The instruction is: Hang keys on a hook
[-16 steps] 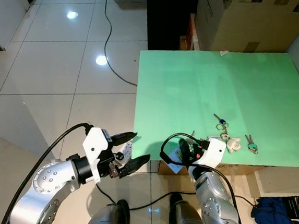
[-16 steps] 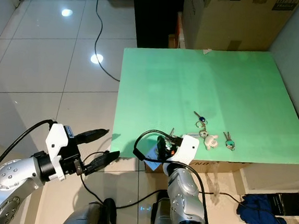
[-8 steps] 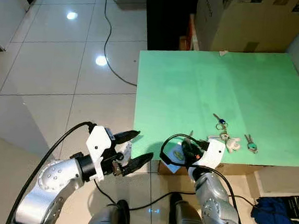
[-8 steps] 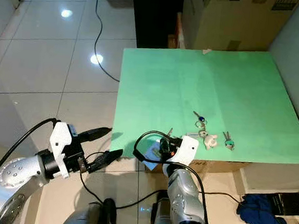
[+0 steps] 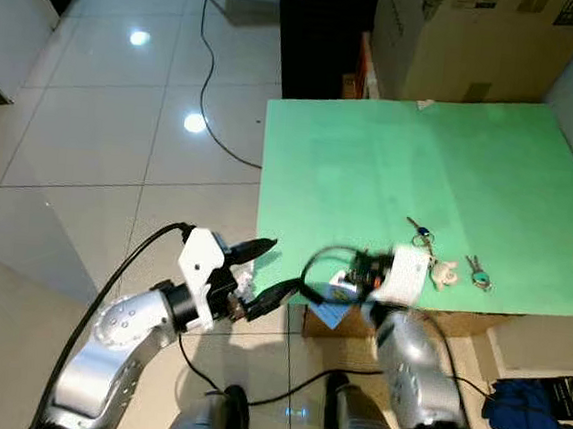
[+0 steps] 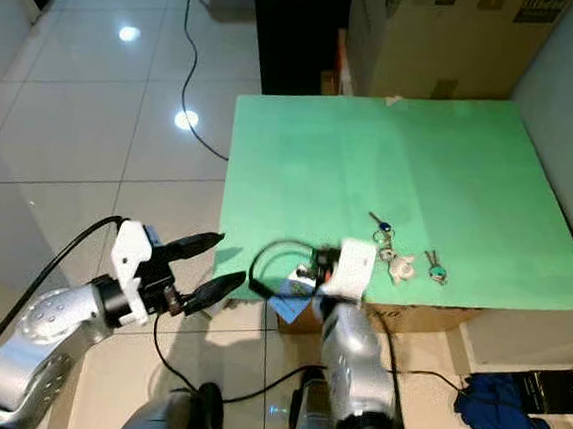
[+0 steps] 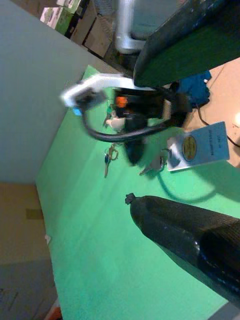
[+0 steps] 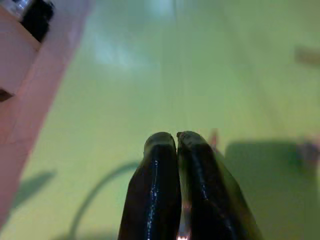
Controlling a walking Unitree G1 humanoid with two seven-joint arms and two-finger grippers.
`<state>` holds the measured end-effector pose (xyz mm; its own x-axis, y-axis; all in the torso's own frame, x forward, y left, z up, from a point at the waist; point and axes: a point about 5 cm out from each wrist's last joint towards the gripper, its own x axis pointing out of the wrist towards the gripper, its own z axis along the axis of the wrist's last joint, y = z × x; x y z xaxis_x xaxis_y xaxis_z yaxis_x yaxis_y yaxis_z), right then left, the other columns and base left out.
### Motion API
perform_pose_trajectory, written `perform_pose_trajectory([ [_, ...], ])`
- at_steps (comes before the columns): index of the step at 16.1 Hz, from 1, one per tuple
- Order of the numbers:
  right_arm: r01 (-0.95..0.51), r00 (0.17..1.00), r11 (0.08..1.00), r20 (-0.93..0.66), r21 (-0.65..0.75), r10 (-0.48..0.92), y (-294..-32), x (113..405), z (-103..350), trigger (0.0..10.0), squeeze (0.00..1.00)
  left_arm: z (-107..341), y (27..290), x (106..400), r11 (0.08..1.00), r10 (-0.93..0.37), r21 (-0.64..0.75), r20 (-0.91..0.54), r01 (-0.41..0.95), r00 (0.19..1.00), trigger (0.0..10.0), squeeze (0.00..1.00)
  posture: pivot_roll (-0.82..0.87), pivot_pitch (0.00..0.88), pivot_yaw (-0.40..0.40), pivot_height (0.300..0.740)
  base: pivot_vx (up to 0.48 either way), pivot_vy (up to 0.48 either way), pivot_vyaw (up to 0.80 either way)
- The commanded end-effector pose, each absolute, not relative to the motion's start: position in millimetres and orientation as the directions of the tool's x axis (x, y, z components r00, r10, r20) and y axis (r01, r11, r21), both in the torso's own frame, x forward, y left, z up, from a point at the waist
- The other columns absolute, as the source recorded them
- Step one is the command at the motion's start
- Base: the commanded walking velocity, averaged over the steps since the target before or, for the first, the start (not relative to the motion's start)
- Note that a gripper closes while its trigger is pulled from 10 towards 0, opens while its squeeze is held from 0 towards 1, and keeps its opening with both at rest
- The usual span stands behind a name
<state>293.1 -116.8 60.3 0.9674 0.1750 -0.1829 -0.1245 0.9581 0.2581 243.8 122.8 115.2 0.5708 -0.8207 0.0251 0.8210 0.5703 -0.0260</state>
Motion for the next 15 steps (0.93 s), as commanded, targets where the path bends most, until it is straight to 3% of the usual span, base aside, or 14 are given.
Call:
perform_pose_trajectory([
  [1,-0.156,0.968,0.961,-0.158,0.228,0.195,-113.4,294.5,67.4,0.0,0.00,112.5,122.4,245.0,0.575,-0.817,-0.027,0.022,0.818,0.576,10.0,0.00,-0.20,0.170,0.087,0.732,0.000,0.000,0.00],
  [4,-0.177,0.973,0.965,-0.114,0.195,0.201,-116.4,300.4,80.5,0.0,0.00,112.1,115.0,251.6,0.573,-0.818,-0.029,0.043,0.819,0.573,10.0,0.00,-0.21,0.145,0.082,0.732,0.000,0.000,0.00],
  [6,-0.115,0.983,0.966,-0.115,0.229,0.144,-126.8,299.4,79.6,0.0,0.00,107.6,116.8,259.9,0.639,-0.769,0.002,0.020,0.769,0.639,10.0,0.00,-0.21,0.131,0.080,0.732,0.000,0.000,0.00],
  [7,-0.074,0.993,0.981,-0.079,0.178,0.089,-141.0,291.6,85.5,10.0,0.00,104.2,121.8,267.8,0.711,-0.702,-0.048,0.015,0.702,0.712,10.0,0.00,-0.22,0.131,0.079,0.732,0.000,0.000,0.00],
  [9,-0.044,0.999,0.999,0.009,0.000,0.044,-163.2,264.2,96.1,10.0,0.00,88.8,130.4,279.9,0.842,-0.515,-0.206,-0.033,0.498,0.857,10.0,0.00,-0.25,0.122,0.071,0.732,0.000,0.000,0.00],
  [13,0.049,0.998,0.989,-0.032,-0.137,-0.053,-192.1,228.1,82.1,10.0,0.00,70.7,123.6,283.7,0.886,-0.368,-0.336,-0.090,0.320,0.925,10.0,0.00,-0.30,0.093,0.072,0.732,0.000,0.000,0.00],
  [15,0.103,0.993,0.980,-0.030,-0.169,-0.110,-199.1,229.5,82.6,10.0,0.00,74.0,120.0,290.0,0.906,-0.346,-0.287,-0.083,0.310,0.935,10.0,0.00,-0.31,0.082,0.085,0.732,0.000,0.000,0.00],
])
